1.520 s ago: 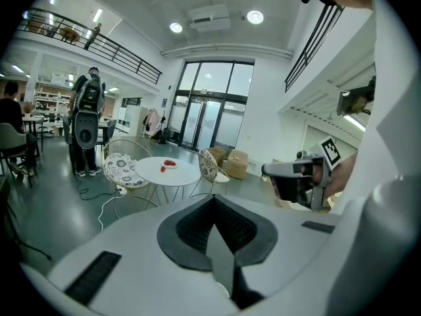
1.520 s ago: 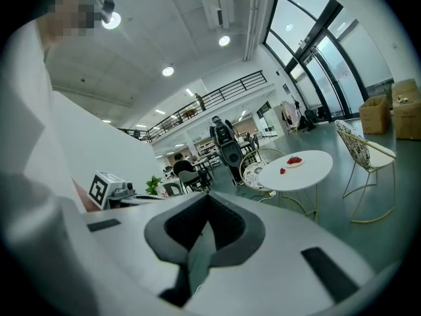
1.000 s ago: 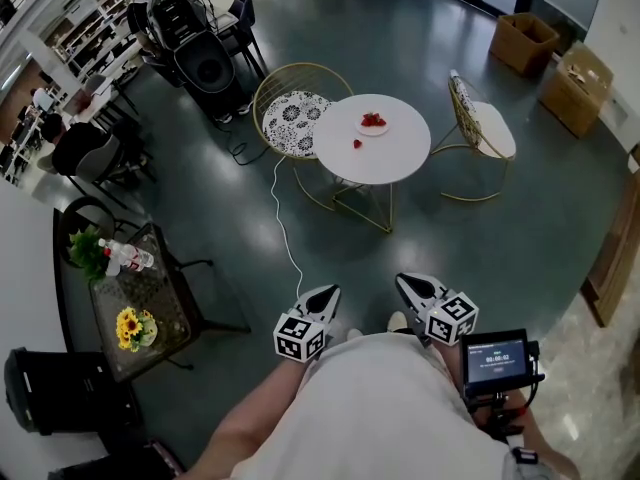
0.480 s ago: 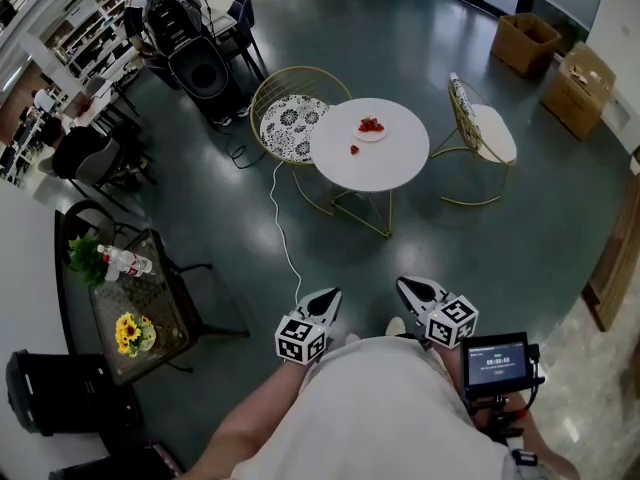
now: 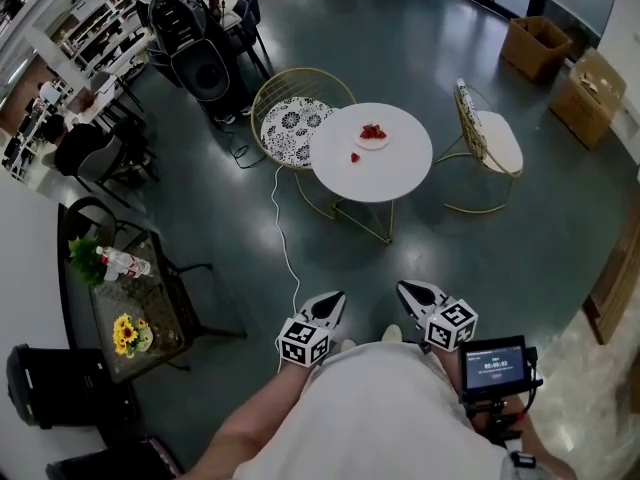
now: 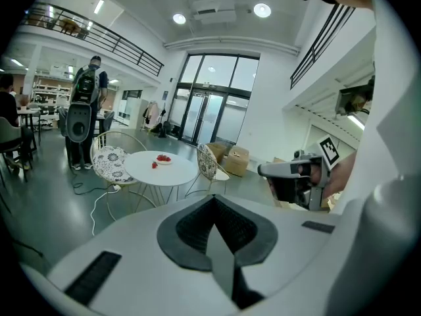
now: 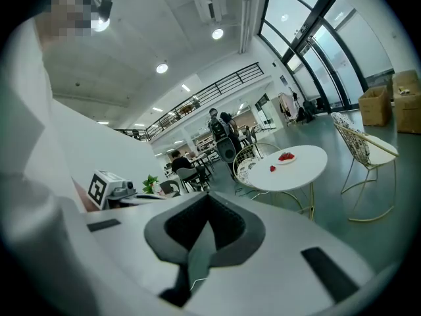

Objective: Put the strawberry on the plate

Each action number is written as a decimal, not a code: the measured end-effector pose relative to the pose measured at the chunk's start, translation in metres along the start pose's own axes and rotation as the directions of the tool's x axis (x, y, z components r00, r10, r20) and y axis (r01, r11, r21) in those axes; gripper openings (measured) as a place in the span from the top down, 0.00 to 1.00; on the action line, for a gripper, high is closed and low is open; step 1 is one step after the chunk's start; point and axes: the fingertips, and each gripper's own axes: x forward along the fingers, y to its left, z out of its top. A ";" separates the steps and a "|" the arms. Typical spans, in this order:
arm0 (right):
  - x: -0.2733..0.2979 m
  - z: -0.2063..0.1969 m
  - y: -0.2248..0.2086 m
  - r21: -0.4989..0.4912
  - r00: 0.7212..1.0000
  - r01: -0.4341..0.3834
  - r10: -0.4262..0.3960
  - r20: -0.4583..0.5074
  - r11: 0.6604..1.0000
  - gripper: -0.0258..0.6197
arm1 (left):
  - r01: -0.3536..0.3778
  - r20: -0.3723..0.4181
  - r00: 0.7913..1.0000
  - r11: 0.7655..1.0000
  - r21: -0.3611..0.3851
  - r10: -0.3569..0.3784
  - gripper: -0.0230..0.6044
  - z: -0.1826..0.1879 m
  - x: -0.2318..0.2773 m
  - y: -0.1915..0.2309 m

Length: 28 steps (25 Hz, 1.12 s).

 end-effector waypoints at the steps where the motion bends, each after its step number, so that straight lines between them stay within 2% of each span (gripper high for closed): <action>1: 0.001 0.002 -0.004 0.001 1.000 -0.004 0.004 -0.003 1.000 0.95 | -0.002 -0.001 1.000 1.000 -0.003 0.002 0.95 0.002 0.005 0.000; 12: 0.003 0.012 -0.046 -0.005 0.999 -0.031 0.031 -0.009 1.000 0.95 | -0.025 0.007 1.000 1.000 0.002 0.025 0.95 0.021 0.047 -0.001; 15: 0.016 0.025 -0.070 -0.022 0.999 -0.054 0.054 0.004 0.998 0.95 | -0.050 0.023 0.999 0.999 0.017 0.049 0.95 0.034 0.068 0.011; 19: 0.026 0.034 -0.078 -0.005 0.998 -0.063 0.063 -0.007 0.998 0.95 | -0.068 0.019 0.998 0.998 0.014 0.067 0.95 0.046 0.075 0.019; 23: 0.026 0.035 -0.089 0.011 0.999 -0.041 0.041 -0.031 0.999 0.95 | -0.054 0.000 0.999 0.998 -0.017 0.054 0.95 0.043 0.087 0.023; 28: 0.042 0.045 -0.105 0.016 0.999 -0.010 0.010 -0.031 1.000 0.95 | -0.018 -0.022 1.000 1.000 -0.018 0.017 0.95 0.047 0.109 0.040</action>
